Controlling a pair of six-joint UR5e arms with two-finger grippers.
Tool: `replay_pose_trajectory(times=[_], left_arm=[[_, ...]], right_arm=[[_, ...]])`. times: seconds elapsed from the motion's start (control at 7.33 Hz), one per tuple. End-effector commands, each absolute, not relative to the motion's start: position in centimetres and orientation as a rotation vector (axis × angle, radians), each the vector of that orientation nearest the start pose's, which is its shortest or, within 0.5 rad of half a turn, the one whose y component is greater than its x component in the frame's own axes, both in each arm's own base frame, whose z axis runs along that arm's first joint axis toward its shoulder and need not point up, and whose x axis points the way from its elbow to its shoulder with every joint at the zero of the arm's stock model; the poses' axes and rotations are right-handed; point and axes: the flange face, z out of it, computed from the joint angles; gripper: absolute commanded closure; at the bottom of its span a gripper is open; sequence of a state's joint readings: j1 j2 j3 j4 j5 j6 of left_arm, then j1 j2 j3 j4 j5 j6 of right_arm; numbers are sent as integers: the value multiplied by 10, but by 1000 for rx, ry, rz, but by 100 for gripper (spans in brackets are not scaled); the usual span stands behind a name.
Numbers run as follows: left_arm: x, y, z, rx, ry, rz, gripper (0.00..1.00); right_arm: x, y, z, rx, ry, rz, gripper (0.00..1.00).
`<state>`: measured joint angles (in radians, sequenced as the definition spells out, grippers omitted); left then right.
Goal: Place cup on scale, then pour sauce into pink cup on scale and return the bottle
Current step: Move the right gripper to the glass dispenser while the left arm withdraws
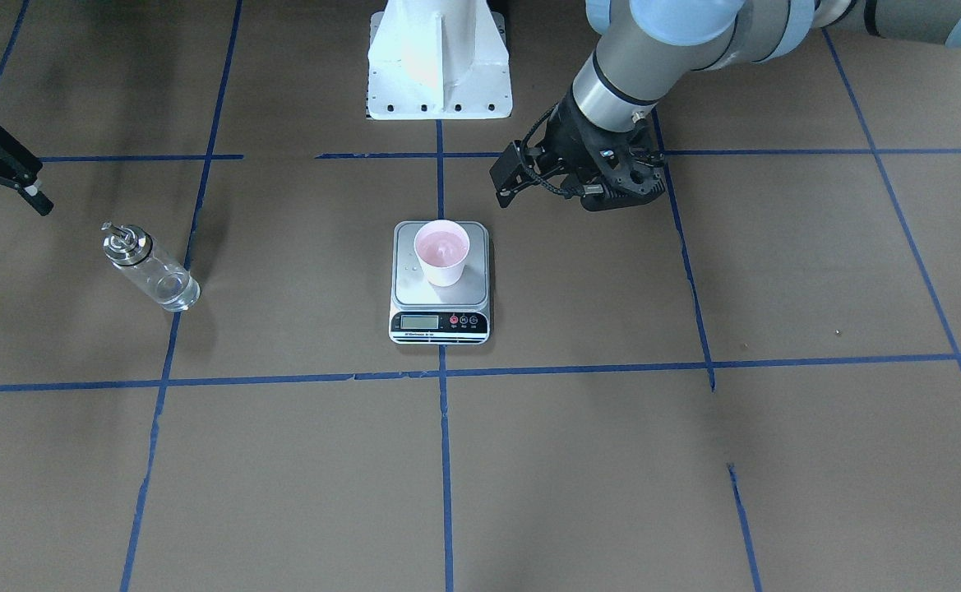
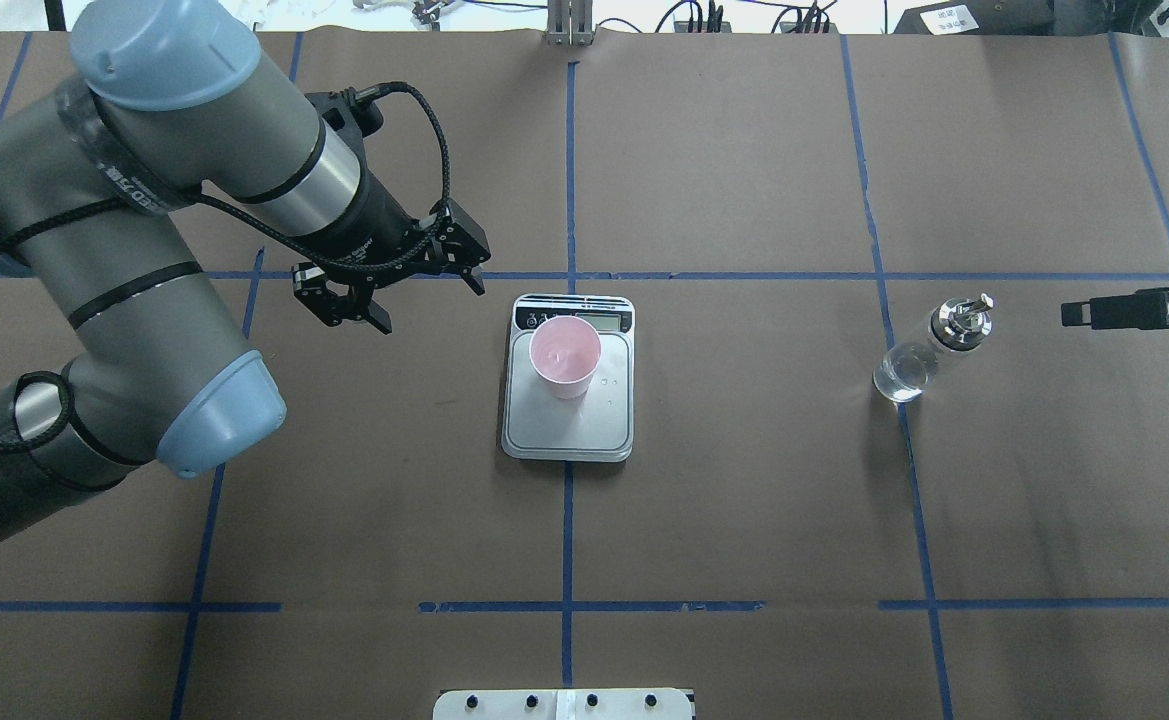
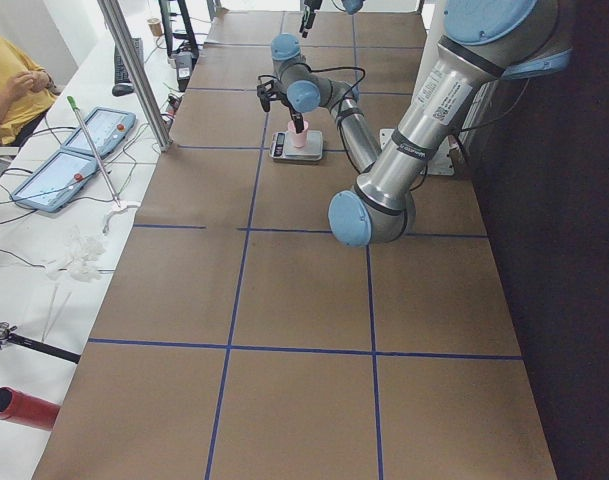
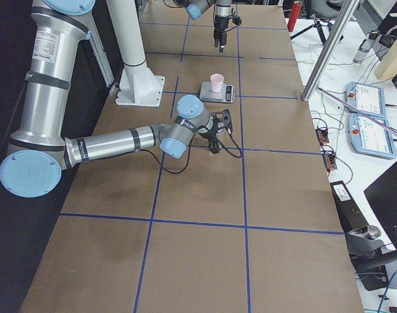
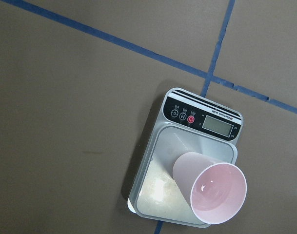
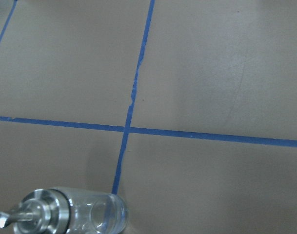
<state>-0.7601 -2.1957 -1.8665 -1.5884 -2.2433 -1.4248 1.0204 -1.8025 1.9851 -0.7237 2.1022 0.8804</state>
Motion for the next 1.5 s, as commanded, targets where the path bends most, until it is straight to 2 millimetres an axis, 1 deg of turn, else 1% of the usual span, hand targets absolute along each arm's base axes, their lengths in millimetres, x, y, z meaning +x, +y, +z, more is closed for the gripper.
replay_pose_trajectory(times=[0.0,0.14,0.27,0.41,0.55,0.82,0.95,1.09,1.23,1.36], left_arm=[[369,-467,181,-94,1075,-156,1],[367,-469,182,-84,1071,-162,1],[364,-472,183,-76,1068,-170,1],[358,-476,184,-69,1068,-180,1],[356,-480,186,-67,1063,-187,1],[353,-485,189,-35,1049,-179,1],[349,-489,196,-27,1035,-194,1],[339,-491,214,-6,1012,-193,1],[333,-493,229,45,986,-107,0],[317,-500,253,81,953,-61,0]], right_arm=[[-182,-371,441,501,-986,29,0],[-197,-362,428,512,-998,44,0],[-209,-355,430,519,-981,47,0],[-235,-343,435,568,-928,41,0],[-257,-333,440,570,-880,75,3],[-289,-315,443,594,-844,172,1],[-300,-307,445,615,-818,196,1],[-313,-299,450,650,-786,233,0],[-327,-291,458,685,-757,238,0],[-332,-290,465,693,-746,250,0]])
